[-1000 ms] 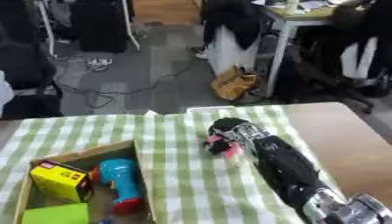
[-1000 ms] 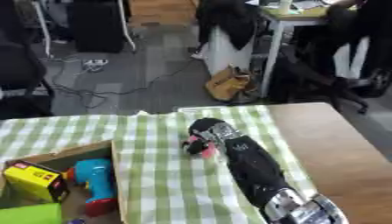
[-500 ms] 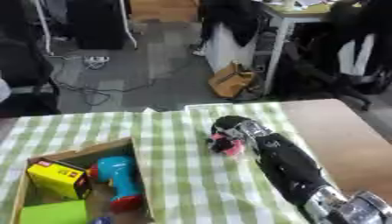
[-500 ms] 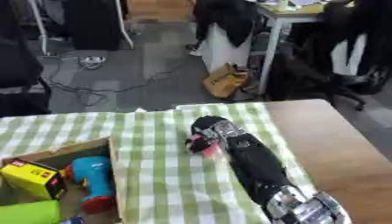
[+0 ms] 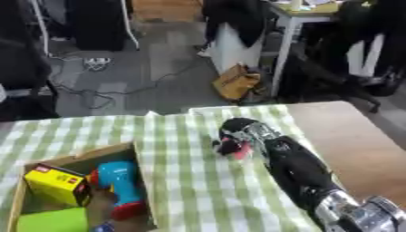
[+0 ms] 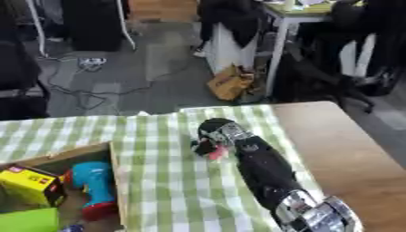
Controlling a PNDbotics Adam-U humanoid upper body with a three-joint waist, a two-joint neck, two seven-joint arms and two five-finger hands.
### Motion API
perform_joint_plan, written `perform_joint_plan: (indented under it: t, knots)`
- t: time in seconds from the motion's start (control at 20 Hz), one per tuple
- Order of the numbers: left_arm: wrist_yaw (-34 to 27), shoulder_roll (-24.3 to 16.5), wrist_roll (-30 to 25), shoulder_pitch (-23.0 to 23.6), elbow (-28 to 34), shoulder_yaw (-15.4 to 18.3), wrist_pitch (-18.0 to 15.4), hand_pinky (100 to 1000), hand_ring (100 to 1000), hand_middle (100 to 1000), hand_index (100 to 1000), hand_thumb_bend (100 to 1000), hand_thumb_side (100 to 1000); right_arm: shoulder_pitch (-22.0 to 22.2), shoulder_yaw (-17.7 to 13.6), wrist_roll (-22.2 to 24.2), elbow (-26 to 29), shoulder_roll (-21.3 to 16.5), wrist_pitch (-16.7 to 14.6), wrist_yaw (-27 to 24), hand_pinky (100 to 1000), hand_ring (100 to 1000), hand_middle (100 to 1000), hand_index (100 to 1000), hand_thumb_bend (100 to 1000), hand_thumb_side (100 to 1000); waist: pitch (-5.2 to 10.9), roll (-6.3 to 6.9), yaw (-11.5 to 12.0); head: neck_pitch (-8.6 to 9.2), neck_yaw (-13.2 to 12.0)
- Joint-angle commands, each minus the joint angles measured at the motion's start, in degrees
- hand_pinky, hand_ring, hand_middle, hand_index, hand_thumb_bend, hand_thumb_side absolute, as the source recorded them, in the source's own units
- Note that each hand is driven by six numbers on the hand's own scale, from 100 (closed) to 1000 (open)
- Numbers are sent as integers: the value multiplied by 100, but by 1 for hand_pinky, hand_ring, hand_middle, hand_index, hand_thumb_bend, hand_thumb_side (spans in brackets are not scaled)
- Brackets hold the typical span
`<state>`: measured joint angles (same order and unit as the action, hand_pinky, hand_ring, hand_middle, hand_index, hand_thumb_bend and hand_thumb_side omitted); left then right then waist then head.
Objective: Pick up objects on the table and place them in the box.
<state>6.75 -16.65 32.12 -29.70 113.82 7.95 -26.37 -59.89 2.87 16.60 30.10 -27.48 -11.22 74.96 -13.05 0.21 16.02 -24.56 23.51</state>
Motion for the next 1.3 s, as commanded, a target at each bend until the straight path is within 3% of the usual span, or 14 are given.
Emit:
perform_joint_plan:
  t: [0.05,0.2,0.4,1.15,1.3]
  knots:
    - [19,-123,22,-86,77,38,-6,895,913,925,928,118,1000,-96,-15,-165,135,-192,69,-71,100,100,100,356,100,937,79,-51,-1,9,29]
    - [21,-124,23,-85,77,39,-6,895,913,924,928,118,1000,-99,11,-291,134,-194,167,-15,100,100,100,316,100,1000,85,-60,12,31,57]
    - [20,-134,25,-87,77,39,-12,895,912,924,928,119,1000,-118,37,-272,116,-199,172,73,100,100,100,305,100,1000,99,-81,16,17,73]
    - [23,-144,20,-91,77,36,-14,896,911,922,927,118,1000,-139,50,574,207,-262,-109,-76,100,100,100,264,100,992,90,-160,-36,-27,67]
    - [28,-145,19,-99,77,34,-18,896,912,922,927,118,1000,-142,53,1007,118,-286,-83,-138,100,100,100,268,100,950,91,-184,-41,-19,71]
